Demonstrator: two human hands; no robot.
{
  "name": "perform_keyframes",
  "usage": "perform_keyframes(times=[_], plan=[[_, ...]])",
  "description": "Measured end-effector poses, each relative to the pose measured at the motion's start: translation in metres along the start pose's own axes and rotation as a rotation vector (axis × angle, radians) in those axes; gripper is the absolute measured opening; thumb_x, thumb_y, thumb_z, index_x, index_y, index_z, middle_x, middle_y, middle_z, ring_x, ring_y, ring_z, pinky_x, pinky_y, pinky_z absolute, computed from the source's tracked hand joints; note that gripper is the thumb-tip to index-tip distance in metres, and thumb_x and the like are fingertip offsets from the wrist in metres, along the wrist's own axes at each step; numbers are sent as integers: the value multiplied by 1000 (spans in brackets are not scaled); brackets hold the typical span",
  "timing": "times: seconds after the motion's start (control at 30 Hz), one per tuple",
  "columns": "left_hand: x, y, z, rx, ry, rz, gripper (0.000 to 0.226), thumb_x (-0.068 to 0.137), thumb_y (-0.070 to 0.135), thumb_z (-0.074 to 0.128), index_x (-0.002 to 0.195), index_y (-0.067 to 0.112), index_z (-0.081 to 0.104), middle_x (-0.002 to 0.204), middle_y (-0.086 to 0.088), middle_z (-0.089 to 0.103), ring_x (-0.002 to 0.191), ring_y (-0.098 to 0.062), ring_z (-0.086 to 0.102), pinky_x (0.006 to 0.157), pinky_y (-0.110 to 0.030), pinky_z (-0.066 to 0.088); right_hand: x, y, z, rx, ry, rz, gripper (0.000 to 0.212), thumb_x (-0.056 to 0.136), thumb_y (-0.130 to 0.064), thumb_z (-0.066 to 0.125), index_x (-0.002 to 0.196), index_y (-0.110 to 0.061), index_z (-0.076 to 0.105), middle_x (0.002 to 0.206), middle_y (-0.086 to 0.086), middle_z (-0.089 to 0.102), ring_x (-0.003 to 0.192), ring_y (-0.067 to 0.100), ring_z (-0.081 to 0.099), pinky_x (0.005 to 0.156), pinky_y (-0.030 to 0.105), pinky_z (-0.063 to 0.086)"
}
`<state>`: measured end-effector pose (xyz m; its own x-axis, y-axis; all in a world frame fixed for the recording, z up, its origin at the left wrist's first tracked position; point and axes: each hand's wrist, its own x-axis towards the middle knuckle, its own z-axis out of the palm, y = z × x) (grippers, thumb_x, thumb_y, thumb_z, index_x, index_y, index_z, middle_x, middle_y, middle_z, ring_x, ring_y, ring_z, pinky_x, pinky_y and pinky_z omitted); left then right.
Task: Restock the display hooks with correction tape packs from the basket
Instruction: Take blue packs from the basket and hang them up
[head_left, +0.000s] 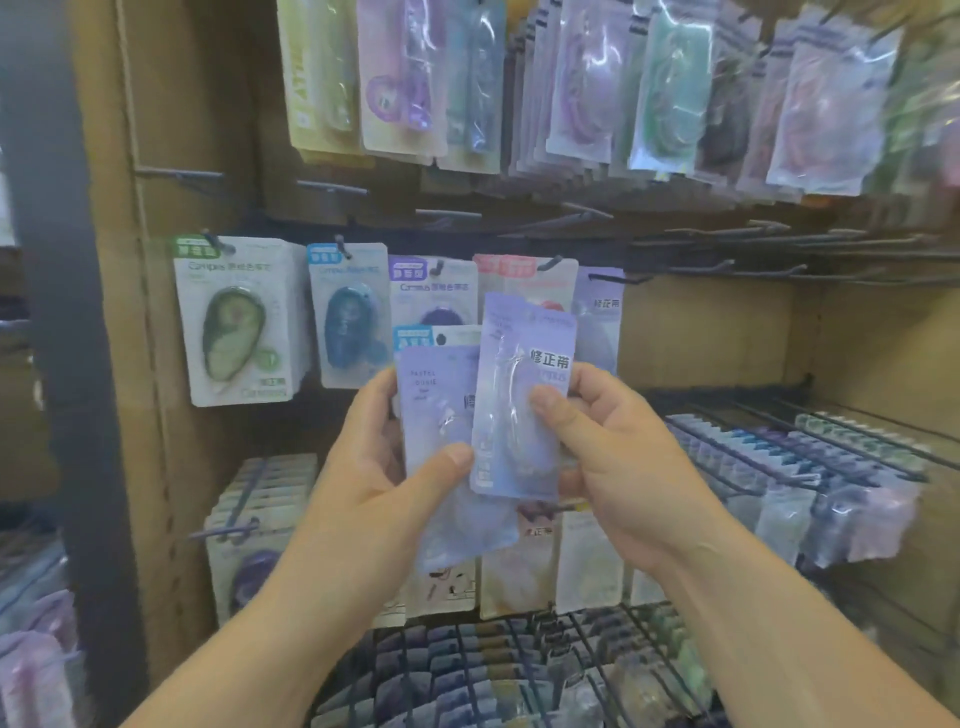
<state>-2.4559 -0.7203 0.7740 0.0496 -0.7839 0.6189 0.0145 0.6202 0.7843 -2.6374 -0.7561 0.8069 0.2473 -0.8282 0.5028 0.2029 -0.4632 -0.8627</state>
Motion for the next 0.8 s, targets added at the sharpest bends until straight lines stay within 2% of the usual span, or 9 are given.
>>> perform_keyframes(times=[0.03, 0.1, 0.23, 0.33, 0.43, 0.53, 0.63, 0.73, 0.8], plan=[[1, -1, 9, 15, 31, -9, 52, 93, 13, 77, 130, 44, 57, 116, 13, 78, 105, -11, 76, 82, -34, 64, 1, 1, -8, -7, 1, -3, 41, 86, -35, 63, 121, -14, 65, 102, 8, 79, 90, 23, 77, 69, 45, 65], [5, -4, 27, 38, 95, -26, 43, 100, 10, 68, 127, 41, 58, 110, 9, 80, 97, -14, 78, 78, -34, 63, 2, 1, -24, -22, -6, -14, 43, 85, -37, 63, 122, -15, 65, 102, 10, 78, 89, 23, 77, 66, 39, 63], [11, -11, 54, 24, 193, -54, 38, 100, 9, 65, 126, 36, 57, 100, 5, 80, 85, -14, 79, 61, -22, 59, 5, -2, -56, -32, -2, -81, 33, 94, -32, 60, 122, -16, 64, 104, 2, 79, 92, 18, 76, 69, 30, 59], [13, -13, 69, 30, 249, -51, 37, 100, 12, 65, 125, 37, 57, 97, 7, 81, 85, -13, 79, 63, -27, 61, 11, -8, -82, -51, 8, -122, 22, 104, -21, 53, 125, -16, 59, 105, -6, 78, 89, 14, 76, 61, 26, 59], [13, -14, 78, 22, 291, -39, 34, 99, 14, 66, 124, 35, 59, 98, 4, 81, 88, -19, 79, 70, -41, 63, 21, -11, -103, -161, 34, -129, 19, 106, -26, 52, 125, -24, 55, 110, -8, 75, 91, 19, 76, 50, 32, 57], [11, -15, 85, 17, 326, -13, 36, 91, 21, 72, 122, 34, 60, 100, 2, 81, 91, -21, 79, 79, -49, 61, 34, -11, -115, -213, 85, -116, 18, 106, -30, 52, 124, -28, 55, 116, -9, 72, 95, 16, 75, 47, 29, 55], [10, -12, 90, 27, 335, 12, 50, 75, 30, 74, 122, 33, 60, 103, 2, 82, 92, -21, 80, 76, -46, 63, 44, -9, -121, -252, 113, -106, 15, 106, -33, 53, 120, -31, 57, 112, -12, 72, 91, 10, 74, 50, 25, 53], [10, -10, 91, 24, 339, 37, 52, 77, 23, 74, 126, 29, 60, 102, 2, 82, 90, -20, 80, 66, -34, 65, 50, -2, -122, -256, 145, -108, 15, 105, -35, 54, 118, -29, 60, 108, -11, 72, 86, 9, 72, 49, 23, 51], [11, -9, 91, 30, 341, 48, 51, 77, 21, 74, 126, 27, 60, 104, 3, 82, 93, -20, 80, 69, -35, 65, 58, 1, -121, -270, 147, -103, 15, 105, -35, 55, 117, -27, 60, 108, -10, 71, 87, 11, 71, 50, 23, 51]])
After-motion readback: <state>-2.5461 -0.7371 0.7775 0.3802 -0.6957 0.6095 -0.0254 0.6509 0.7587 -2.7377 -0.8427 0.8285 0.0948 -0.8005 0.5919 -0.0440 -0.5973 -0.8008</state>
